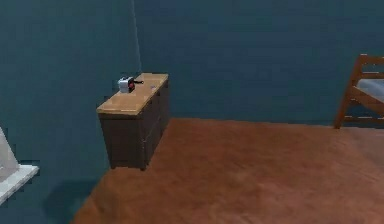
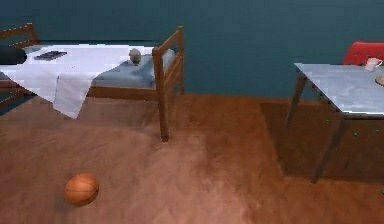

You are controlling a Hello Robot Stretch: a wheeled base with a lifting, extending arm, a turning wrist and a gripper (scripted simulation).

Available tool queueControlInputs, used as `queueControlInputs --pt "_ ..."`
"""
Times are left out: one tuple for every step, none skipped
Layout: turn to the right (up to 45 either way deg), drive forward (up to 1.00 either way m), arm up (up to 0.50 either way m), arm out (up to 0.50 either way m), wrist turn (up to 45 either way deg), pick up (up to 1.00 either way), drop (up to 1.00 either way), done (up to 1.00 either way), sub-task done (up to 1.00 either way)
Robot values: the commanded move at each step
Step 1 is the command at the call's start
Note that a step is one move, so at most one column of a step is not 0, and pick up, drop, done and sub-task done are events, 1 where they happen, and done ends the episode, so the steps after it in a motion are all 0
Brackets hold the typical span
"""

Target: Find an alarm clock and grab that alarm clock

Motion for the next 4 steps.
queueControlInputs --pt "3.0 0.00 0.00 0.00 0.0 0.00 0.00 0.00 0.00" --pt "0.0 1.00 0.00 0.00 0.0 0.00 0.00 0.00 0.00" --pt "0.0 0.45 0.00 0.00 0.0 0.00 0.00 0.00 0.00" --pt "-45.0 0.00 0.00 0.00 0.0 0.00 0.00 0.00 0.00"
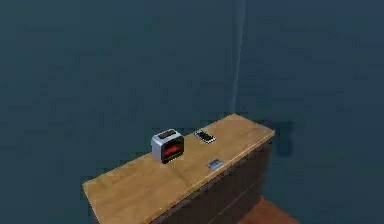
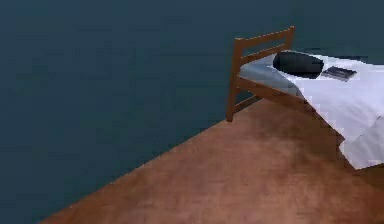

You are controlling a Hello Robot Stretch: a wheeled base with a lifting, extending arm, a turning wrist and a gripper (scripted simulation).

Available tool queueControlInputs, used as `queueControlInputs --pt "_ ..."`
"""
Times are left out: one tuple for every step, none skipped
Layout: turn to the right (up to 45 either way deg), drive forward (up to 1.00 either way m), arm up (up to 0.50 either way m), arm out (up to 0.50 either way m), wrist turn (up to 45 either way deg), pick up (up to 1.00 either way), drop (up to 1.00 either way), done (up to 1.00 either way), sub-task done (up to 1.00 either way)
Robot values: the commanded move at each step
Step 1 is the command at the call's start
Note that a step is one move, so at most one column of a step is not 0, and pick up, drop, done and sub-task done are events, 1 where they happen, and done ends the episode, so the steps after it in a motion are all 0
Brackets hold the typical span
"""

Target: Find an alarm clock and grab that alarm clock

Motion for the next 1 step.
queueControlInputs --pt "-45.0 0.00 0.00 0.00 0.0 0.00 0.00 0.00 0.00"
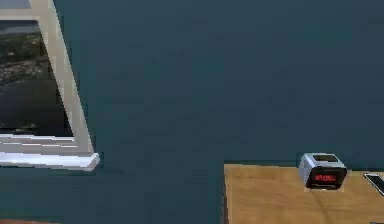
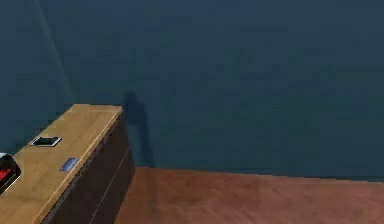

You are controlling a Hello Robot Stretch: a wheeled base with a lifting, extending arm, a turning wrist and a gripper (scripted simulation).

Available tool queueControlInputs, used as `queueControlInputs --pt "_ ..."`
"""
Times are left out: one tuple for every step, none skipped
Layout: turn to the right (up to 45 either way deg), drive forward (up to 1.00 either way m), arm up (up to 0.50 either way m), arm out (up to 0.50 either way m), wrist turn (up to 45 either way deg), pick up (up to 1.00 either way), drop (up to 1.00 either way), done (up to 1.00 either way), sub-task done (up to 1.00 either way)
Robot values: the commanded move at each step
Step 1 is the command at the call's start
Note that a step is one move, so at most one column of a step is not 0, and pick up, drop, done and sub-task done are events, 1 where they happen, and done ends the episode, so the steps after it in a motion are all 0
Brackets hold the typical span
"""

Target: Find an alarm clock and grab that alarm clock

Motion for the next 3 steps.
queueControlInputs --pt "-45.0 0.00 0.00 0.00 0.0 0.00 0.00 0.00 0.00" --pt "45.0 0.00 0.00 0.00 0.0 0.00 0.00 0.00 0.00" --pt "45.0 0.00 0.00 0.00 0.0 0.00 0.00 0.00 0.00"
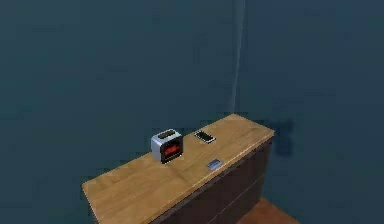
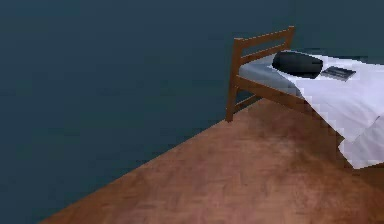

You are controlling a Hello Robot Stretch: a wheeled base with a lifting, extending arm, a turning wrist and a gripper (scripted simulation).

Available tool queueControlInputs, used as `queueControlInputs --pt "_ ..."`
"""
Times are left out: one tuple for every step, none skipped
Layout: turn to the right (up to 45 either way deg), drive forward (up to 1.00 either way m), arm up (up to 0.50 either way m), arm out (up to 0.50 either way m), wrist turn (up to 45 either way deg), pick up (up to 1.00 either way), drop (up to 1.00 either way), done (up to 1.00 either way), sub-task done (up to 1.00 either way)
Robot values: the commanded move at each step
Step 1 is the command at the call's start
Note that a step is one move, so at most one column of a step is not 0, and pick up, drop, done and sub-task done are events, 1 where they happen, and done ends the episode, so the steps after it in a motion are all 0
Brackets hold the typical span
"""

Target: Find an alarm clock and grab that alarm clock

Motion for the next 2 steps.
queueControlInputs --pt "3.0 0.00 0.00 0.00 0.0 0.00 0.00 0.00 0.00" --pt "0.0 0.40 0.00 0.00 0.0 0.00 0.00 0.00 0.00"
